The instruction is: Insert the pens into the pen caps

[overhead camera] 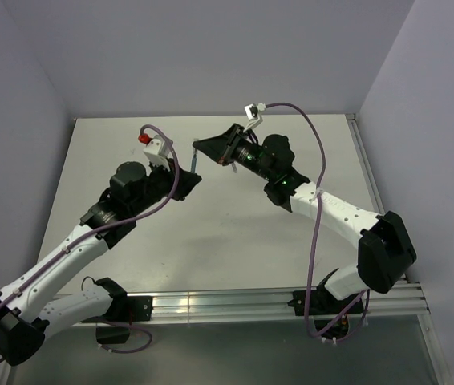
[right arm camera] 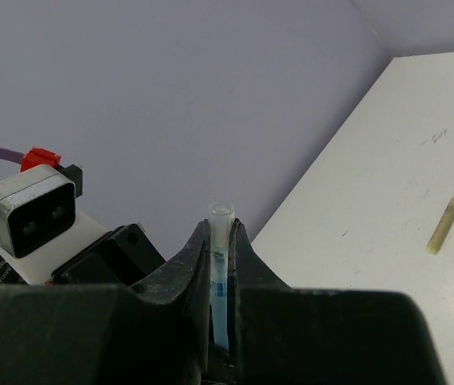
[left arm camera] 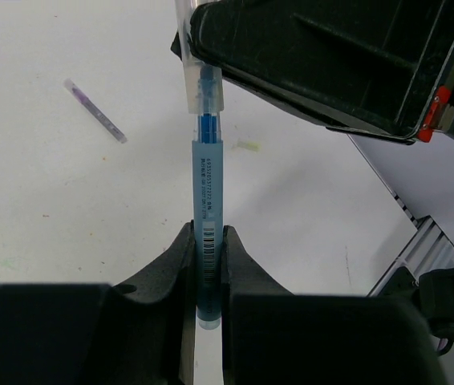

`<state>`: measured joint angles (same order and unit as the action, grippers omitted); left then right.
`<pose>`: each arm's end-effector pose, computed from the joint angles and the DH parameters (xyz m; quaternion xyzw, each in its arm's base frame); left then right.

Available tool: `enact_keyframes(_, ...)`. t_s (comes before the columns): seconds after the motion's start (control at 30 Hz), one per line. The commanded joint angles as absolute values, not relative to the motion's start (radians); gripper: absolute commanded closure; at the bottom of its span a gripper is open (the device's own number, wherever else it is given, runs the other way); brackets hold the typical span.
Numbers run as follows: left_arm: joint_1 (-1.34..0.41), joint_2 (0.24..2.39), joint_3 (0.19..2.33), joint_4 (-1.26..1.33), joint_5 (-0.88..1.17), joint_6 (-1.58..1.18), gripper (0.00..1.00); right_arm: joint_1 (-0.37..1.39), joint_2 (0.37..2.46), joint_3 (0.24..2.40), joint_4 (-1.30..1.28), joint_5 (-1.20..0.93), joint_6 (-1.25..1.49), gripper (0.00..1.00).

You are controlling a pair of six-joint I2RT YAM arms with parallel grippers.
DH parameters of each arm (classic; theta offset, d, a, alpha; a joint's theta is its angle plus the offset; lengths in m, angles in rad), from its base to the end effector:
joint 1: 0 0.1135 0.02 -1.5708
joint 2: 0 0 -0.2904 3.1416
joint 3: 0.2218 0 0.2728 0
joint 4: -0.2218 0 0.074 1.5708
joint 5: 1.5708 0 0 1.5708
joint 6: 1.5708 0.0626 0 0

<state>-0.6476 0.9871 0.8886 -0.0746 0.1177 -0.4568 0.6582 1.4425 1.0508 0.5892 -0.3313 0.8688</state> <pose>0.2068 -0.1656 0.3659 0.1105 0.7572 -0.3752 0.5232 0.2900 0.2500 0.3815 -0.0611 0.6352 0.6030 0.4788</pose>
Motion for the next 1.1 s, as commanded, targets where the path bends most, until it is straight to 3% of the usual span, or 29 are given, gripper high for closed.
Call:
enact_keyframes(0.0,-0.641,0.948,0.884,-0.035,0.104,-0.443,1.0,0.67,1.454,1.112,0.598,-0.328,0.839,1.0)
enact_keyframes(1.07,-0.568,0.871,0.845,0.031,0.184,-0.508,1.0,0.747,1.448,1.124,0.555,-0.281,0.781,1.0)
